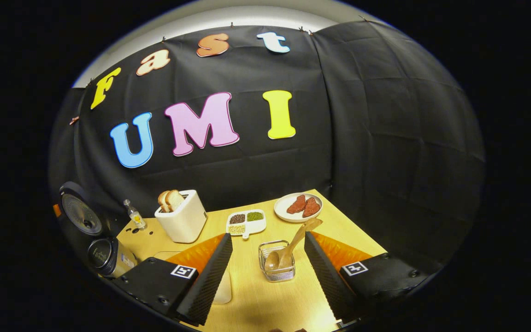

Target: Close the left gripper, press the button to open the rice cooker; take a wooden spoon from the chopstick holder with the right hand, scoop a spoonful of rice and pour it into the rice cooker, then put the wooden spoon back into the chopstick holder.

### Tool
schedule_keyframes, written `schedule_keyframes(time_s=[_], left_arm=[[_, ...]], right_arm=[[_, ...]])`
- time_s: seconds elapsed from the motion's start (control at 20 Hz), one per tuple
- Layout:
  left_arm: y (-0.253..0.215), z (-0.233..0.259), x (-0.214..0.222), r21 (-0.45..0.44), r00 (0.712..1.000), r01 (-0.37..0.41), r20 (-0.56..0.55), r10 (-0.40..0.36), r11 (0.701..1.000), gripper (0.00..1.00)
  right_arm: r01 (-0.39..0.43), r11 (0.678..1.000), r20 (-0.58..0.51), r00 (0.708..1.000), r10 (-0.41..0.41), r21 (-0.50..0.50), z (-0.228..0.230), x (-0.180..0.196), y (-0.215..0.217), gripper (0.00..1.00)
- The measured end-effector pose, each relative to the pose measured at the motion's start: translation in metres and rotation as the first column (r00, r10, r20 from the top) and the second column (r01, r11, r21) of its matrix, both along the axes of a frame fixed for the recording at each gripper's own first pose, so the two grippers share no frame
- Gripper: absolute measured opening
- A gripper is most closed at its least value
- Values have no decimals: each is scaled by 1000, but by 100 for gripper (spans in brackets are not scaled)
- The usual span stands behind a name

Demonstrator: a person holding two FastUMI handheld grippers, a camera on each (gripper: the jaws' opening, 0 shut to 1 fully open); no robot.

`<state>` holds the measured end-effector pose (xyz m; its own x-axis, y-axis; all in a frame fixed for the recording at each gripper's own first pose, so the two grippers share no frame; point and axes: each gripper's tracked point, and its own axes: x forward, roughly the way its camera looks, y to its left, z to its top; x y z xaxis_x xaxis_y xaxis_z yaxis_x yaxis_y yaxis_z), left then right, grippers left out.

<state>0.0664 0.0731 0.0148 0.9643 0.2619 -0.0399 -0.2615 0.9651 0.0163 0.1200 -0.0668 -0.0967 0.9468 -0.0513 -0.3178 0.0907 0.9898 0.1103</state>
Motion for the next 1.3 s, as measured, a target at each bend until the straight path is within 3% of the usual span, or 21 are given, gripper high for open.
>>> schedule_keyframes(time_s=[0.2, 0.55, 0.95, 1.0, 1.05, 1.2, 1.25, 1.3], left_arm=[[-21, -18, 2, 17, 999, -21, -50, 22, 1000, 97], [-45, -59, -4, -94, 982, -124, -157, 108, 988, 97], [-81, -105, -20, -113, 950, -188, -272, 152, 976, 96], [-87, -110, -21, -122, 948, -188, -283, 147, 975, 96], [-92, -117, -23, -128, 944, -190, -297, 145, 973, 96], [-103, -127, -24, -128, 937, -184, -322, 135, 975, 96], [-107, -129, -25, -125, 937, -180, -323, 131, 976, 96], [-108, -129, -25, -123, 937, -176, -324, 128, 977, 96]], right_arm=[[25, 999, -67, 997, -22, 38, -24, 23, -21, 98], [57, 993, -184, 982, -36, 106, -79, 61, -47, 99], [92, 970, -247, 968, -35, 224, -131, 113, -62, 96], [90, 963, -243, 970, -26, 254, -133, 118, -59, 87], [94, 956, -239, 971, -27, 276, -135, 123, -57, 88], [103, 942, -247, 969, -22, 320, -140, 130, -53, 50], [106, 937, -253, 967, -20, 332, -138, 128, -52, 48], [125, 935, -252, 967, -40, 331, -142, 133, -51, 39]])
